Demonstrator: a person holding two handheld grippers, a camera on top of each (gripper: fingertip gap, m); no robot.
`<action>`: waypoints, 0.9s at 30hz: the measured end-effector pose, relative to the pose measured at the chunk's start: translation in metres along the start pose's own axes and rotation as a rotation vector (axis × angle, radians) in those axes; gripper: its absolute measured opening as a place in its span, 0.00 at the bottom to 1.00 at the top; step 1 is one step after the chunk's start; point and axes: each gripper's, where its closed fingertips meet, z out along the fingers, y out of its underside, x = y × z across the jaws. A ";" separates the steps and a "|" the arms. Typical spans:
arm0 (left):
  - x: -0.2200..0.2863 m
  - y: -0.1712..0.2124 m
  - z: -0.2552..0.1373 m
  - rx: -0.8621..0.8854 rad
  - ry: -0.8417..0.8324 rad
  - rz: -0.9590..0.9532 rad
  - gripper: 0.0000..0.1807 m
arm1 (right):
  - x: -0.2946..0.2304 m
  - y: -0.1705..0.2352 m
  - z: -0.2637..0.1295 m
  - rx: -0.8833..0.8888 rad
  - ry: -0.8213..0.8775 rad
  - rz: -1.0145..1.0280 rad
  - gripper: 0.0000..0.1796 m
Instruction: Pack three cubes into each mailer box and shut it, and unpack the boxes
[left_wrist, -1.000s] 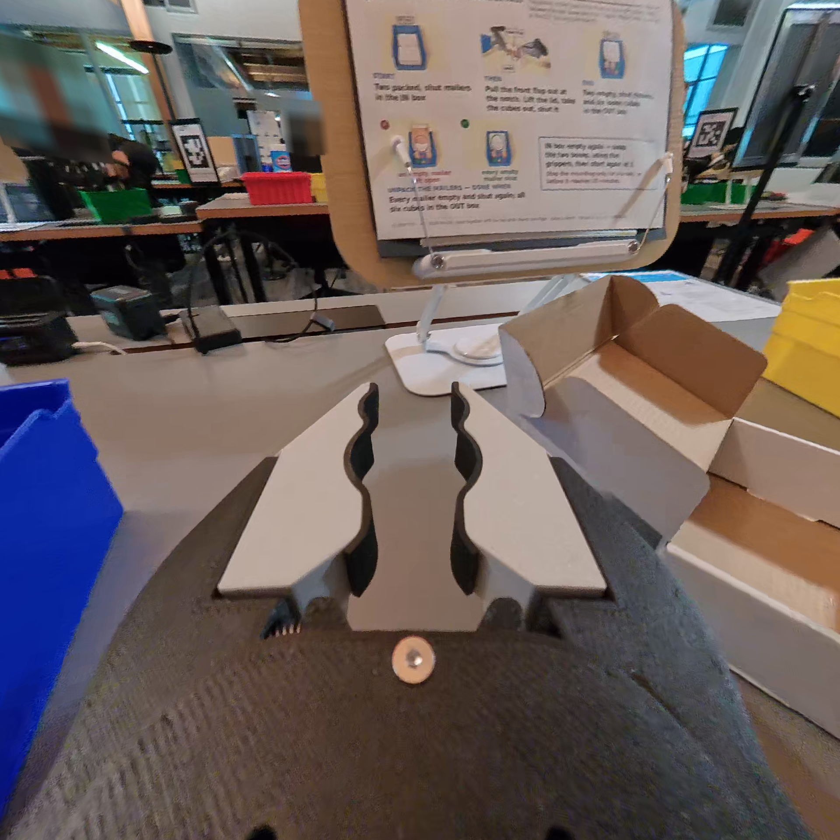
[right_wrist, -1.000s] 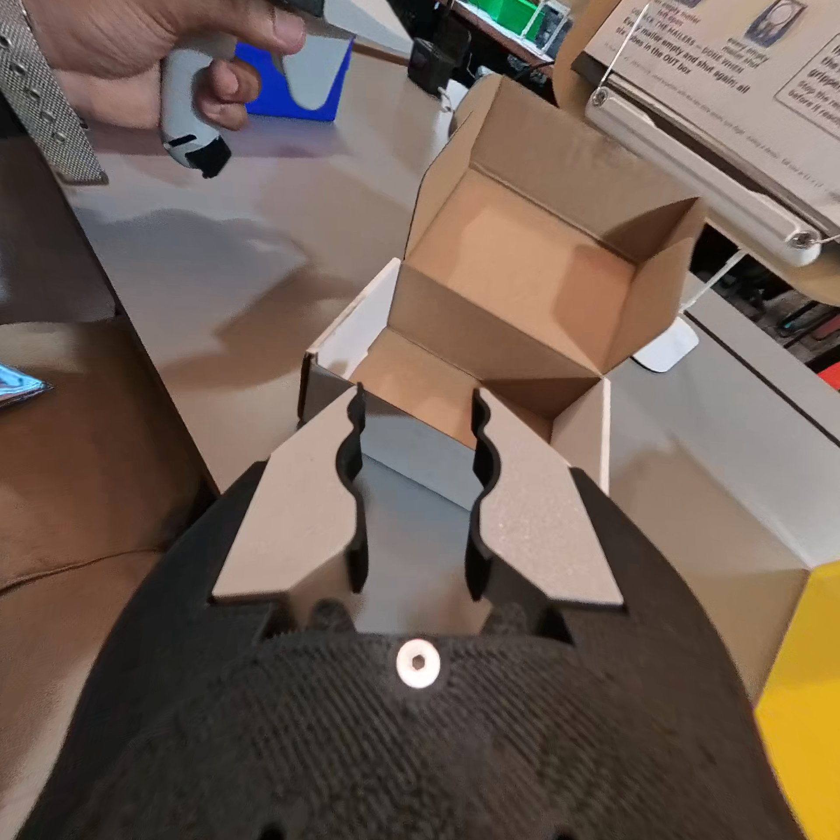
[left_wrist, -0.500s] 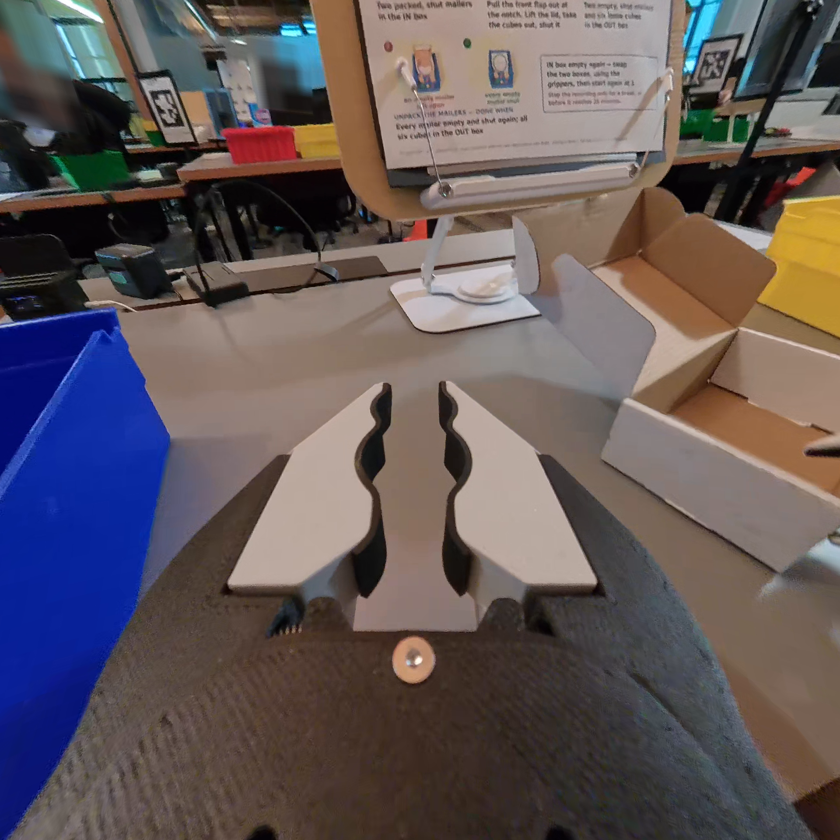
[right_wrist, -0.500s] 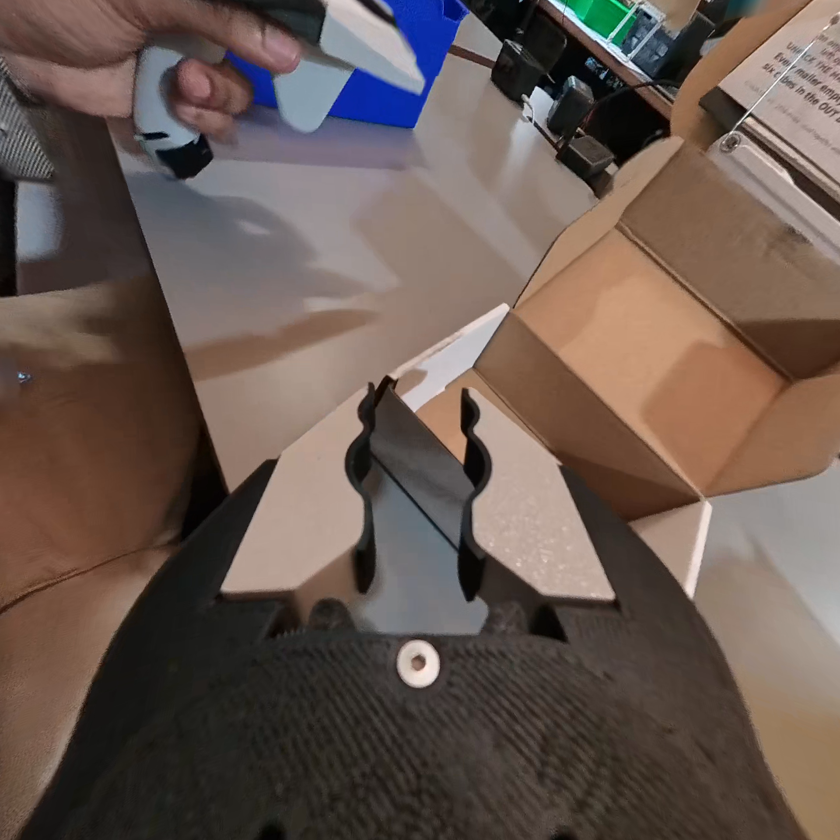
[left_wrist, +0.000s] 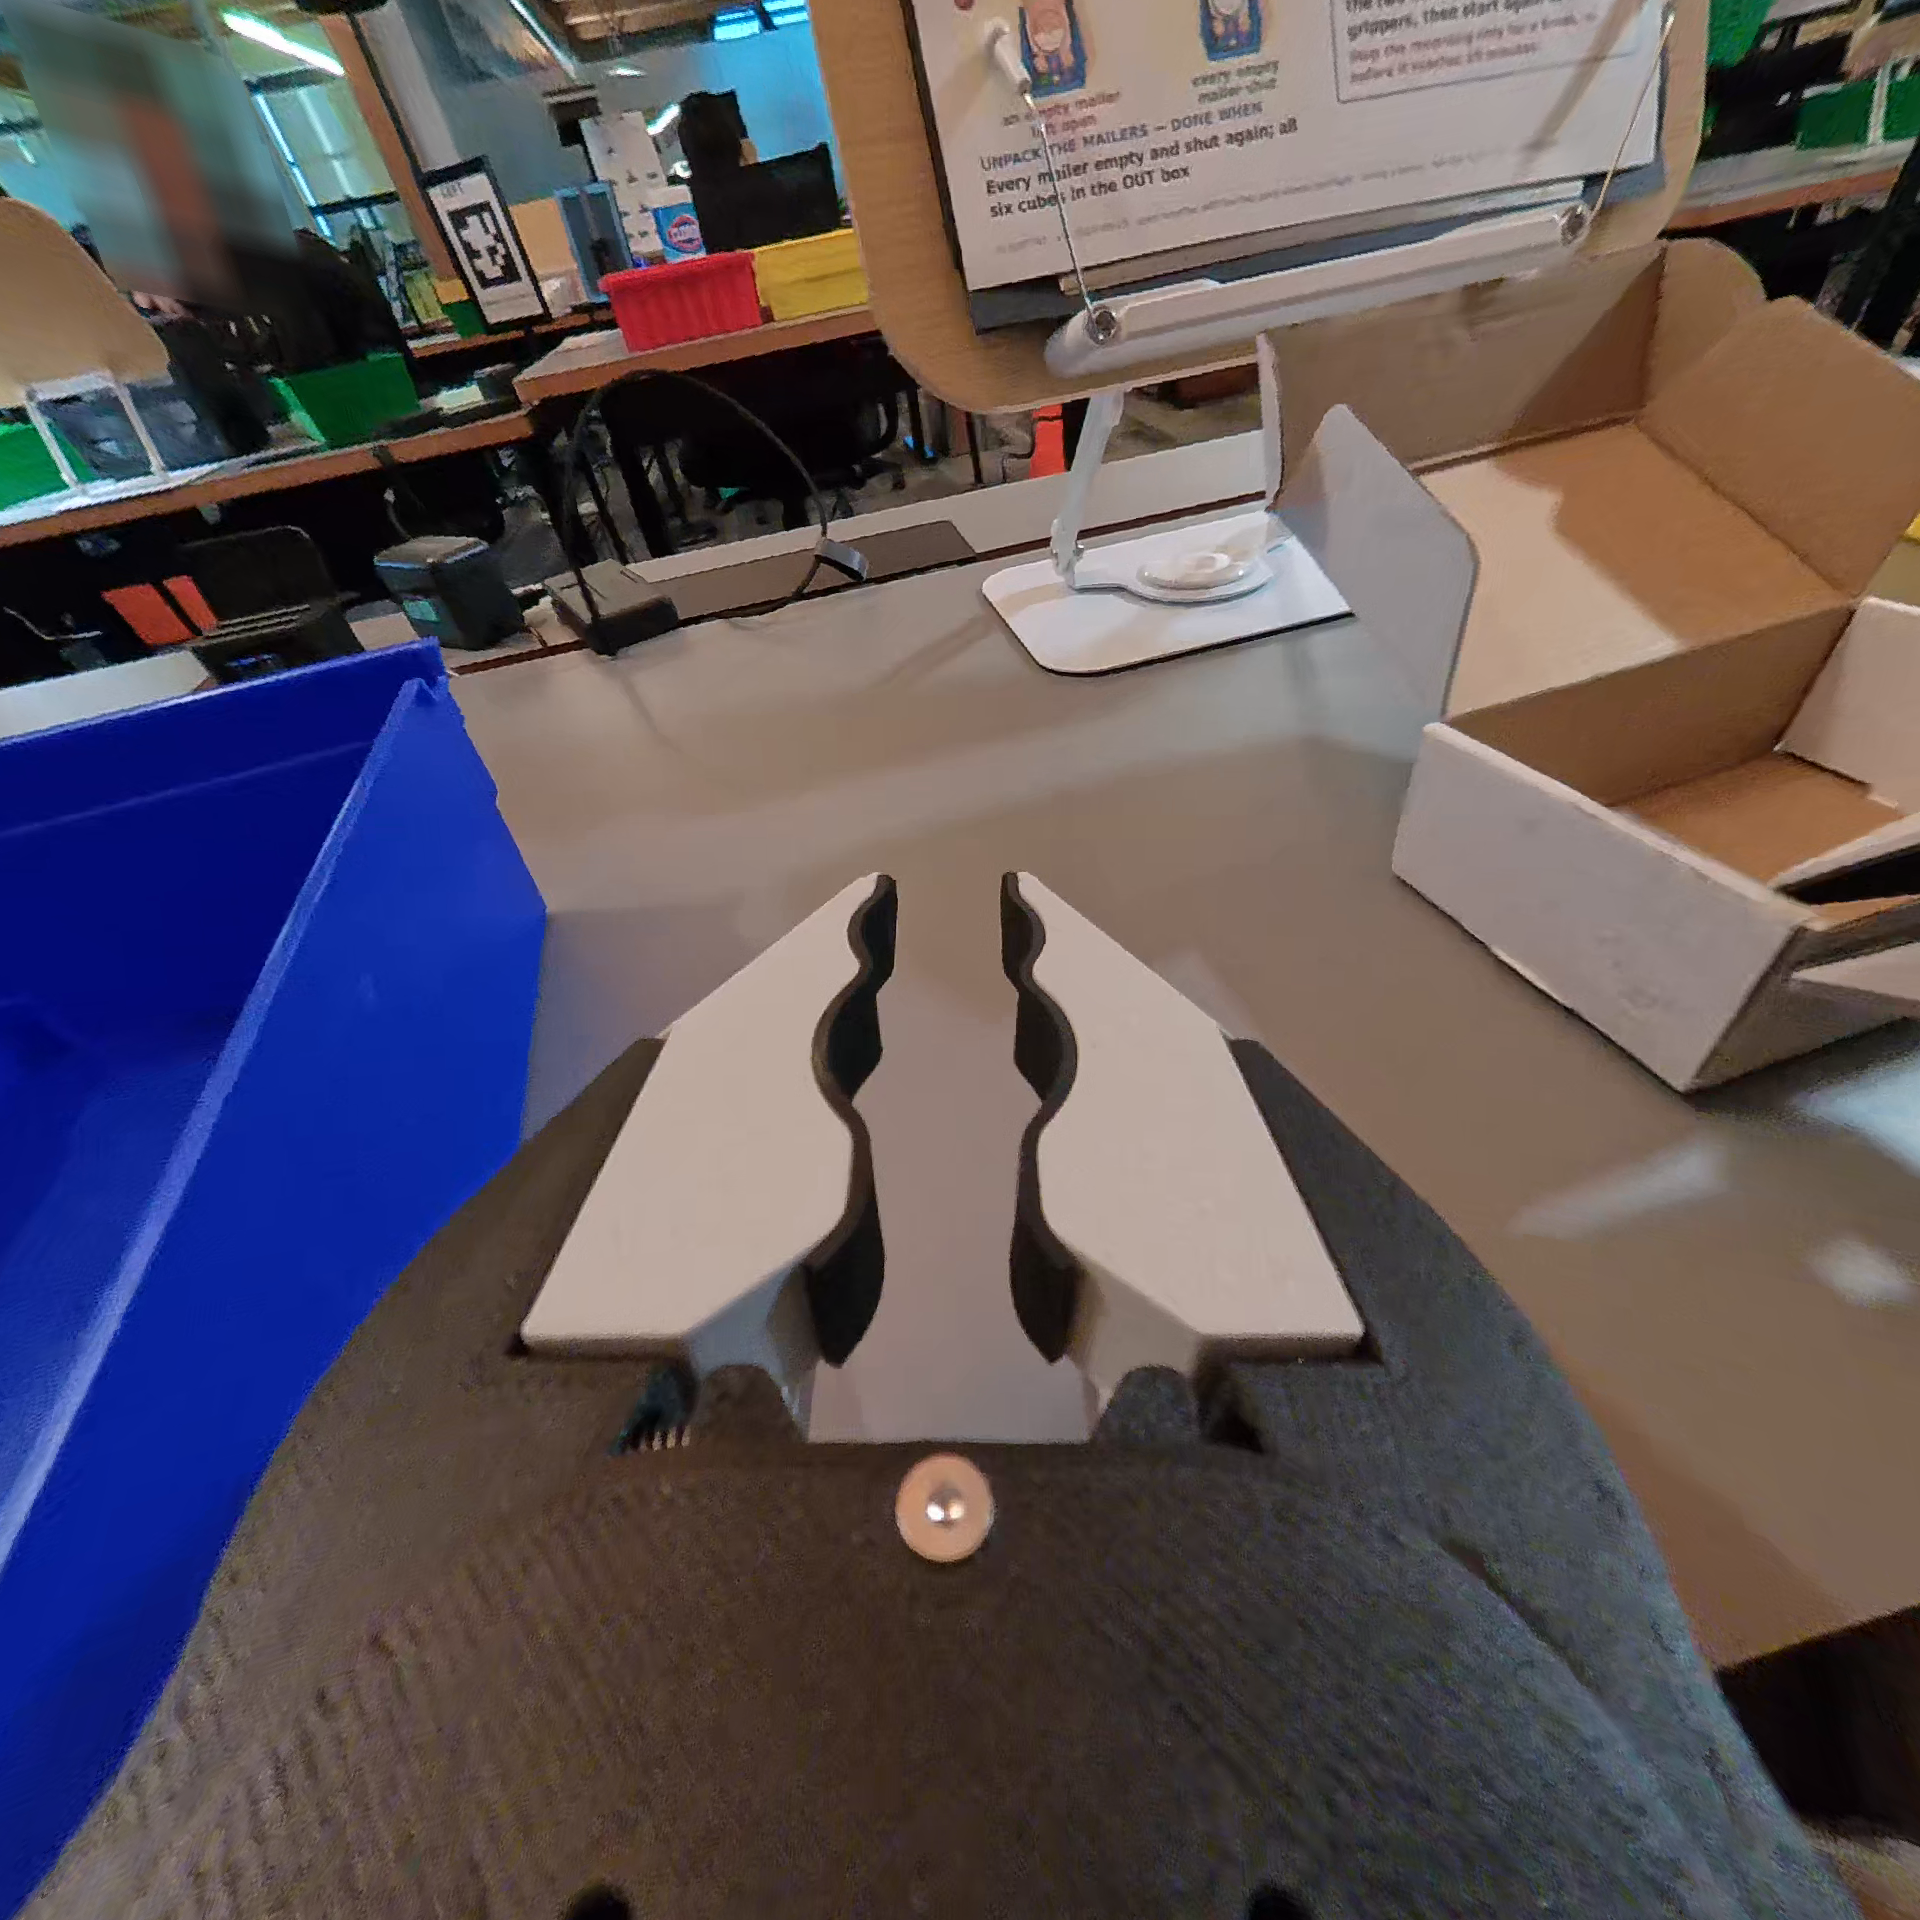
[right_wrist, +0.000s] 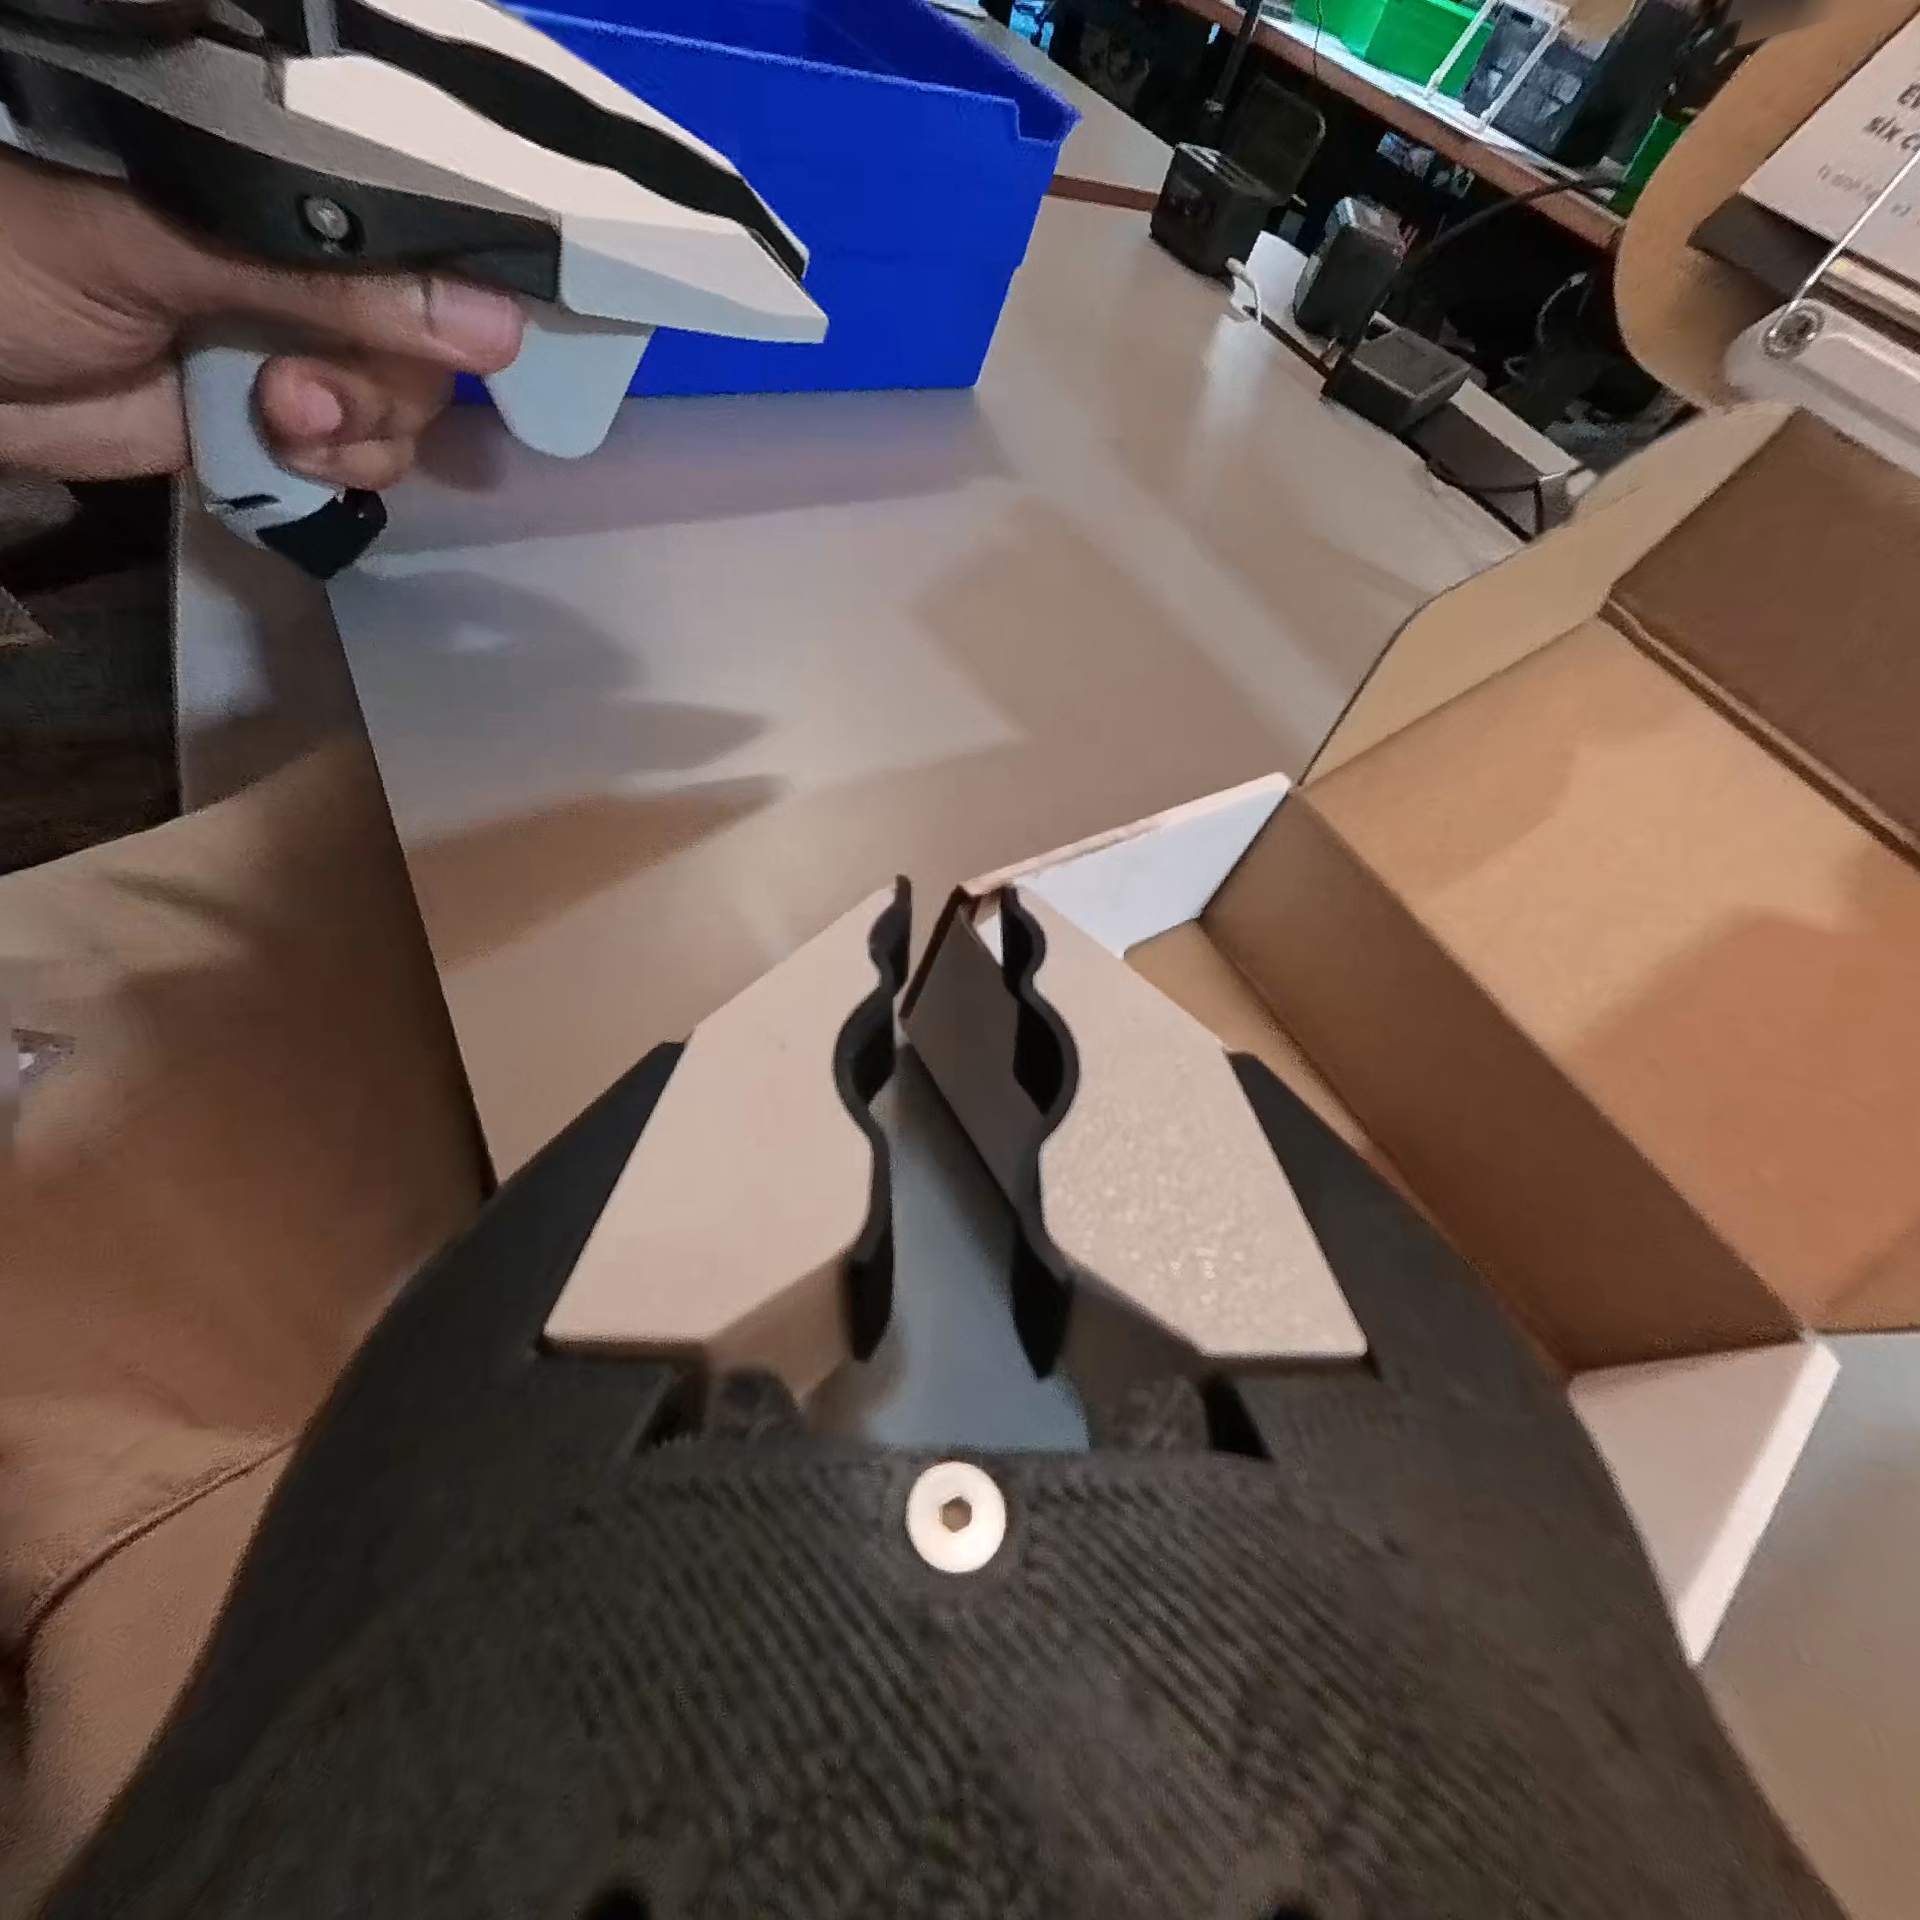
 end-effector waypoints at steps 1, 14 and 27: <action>0.002 -0.001 -0.001 0.005 0.010 -0.013 0.10 | -0.001 -0.001 0.001 0.005 0.001 -0.003 0.10; -0.018 -0.071 -0.033 0.063 0.215 -0.345 0.43 | 0.017 -0.028 -0.038 0.214 0.074 0.017 0.13; -0.218 0.061 -0.125 -0.535 -0.232 -0.427 0.40 | 0.023 -0.002 -0.040 0.117 0.115 -0.002 0.12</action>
